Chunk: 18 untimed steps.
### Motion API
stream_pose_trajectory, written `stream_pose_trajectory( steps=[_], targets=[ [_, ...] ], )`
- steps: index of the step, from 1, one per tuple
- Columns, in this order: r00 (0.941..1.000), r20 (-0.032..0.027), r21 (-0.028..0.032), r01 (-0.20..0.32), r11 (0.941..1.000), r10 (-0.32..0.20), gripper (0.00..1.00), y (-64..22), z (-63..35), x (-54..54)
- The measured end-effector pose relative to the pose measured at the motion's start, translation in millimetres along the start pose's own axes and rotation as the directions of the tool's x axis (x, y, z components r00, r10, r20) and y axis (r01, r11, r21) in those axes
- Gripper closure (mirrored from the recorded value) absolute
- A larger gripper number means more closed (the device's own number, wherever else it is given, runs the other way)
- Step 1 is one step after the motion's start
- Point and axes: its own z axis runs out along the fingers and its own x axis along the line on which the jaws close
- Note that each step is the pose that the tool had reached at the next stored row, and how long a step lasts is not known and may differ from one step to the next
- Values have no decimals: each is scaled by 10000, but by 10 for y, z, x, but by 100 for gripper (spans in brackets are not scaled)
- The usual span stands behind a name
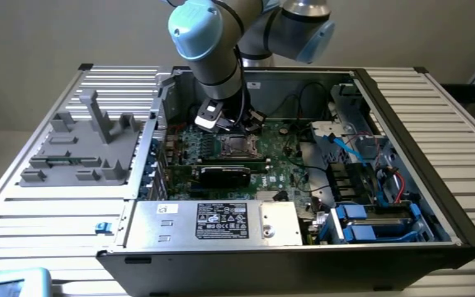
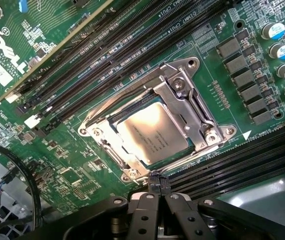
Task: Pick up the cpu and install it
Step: 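Install the first cpu locking lever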
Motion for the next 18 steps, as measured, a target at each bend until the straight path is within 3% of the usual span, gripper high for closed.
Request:
stream_pose_trajectory(
  steps=[18],
  targets=[
    [10000,0,1,0,10000,0,89,-12,11,3]
  ],
)
